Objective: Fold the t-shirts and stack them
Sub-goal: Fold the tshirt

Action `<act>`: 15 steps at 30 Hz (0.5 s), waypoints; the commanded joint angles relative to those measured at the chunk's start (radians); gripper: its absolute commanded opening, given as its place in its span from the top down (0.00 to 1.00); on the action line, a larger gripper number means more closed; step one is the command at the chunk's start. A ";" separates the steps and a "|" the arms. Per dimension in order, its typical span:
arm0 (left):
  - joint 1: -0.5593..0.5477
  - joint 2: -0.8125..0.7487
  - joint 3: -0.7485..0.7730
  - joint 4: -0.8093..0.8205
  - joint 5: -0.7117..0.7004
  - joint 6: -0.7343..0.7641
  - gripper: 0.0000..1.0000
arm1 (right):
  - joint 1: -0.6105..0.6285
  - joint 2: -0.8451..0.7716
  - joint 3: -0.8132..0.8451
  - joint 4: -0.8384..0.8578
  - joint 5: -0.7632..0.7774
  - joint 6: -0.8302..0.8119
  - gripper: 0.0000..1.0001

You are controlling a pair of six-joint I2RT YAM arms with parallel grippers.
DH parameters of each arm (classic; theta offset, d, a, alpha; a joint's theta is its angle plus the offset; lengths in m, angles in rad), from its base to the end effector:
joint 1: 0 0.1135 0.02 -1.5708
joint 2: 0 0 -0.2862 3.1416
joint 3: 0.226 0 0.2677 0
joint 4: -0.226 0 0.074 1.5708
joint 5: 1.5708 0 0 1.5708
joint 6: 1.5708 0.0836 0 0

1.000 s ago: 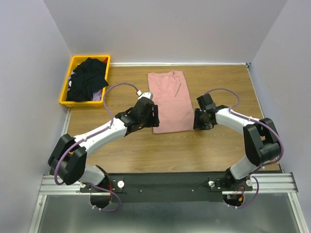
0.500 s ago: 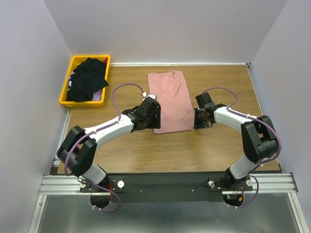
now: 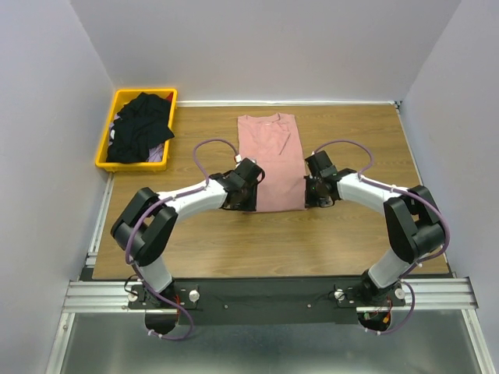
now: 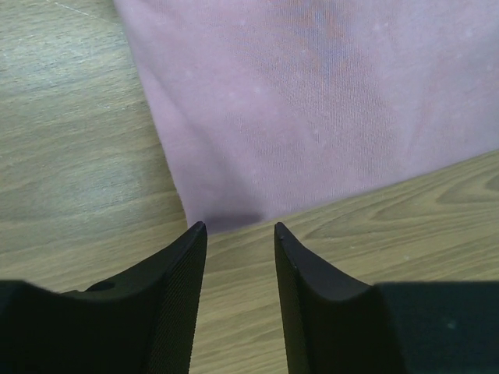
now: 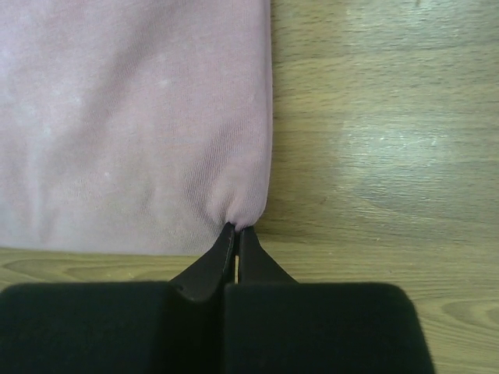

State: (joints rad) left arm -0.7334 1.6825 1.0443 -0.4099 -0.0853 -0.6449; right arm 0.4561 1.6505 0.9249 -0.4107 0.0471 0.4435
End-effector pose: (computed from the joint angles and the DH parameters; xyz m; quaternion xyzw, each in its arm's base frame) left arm 0.2839 -0.2462 0.1544 0.0317 0.9647 -0.1324 0.2254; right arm 0.3106 0.1480 0.1277 -0.0011 0.9762 0.0730 0.2041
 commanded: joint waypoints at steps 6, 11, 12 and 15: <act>-0.004 -0.003 0.056 -0.084 -0.074 -0.050 0.56 | 0.029 0.052 -0.049 -0.077 0.019 -0.005 0.99; -0.003 0.009 0.065 -0.115 -0.107 -0.036 0.56 | 0.029 0.043 -0.058 -0.077 0.022 -0.005 0.99; -0.003 0.029 0.065 -0.110 -0.084 -0.030 0.55 | 0.029 0.043 -0.060 -0.077 0.020 -0.005 0.99; -0.003 0.057 0.062 -0.096 -0.067 -0.025 0.55 | 0.027 0.040 -0.061 -0.077 0.022 -0.006 0.99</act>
State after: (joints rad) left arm -0.7334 1.7061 1.0870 -0.4923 -0.1417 -0.6743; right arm 0.4656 1.6489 0.9234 -0.4084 0.0525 0.4435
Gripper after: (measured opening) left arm 0.445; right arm 0.014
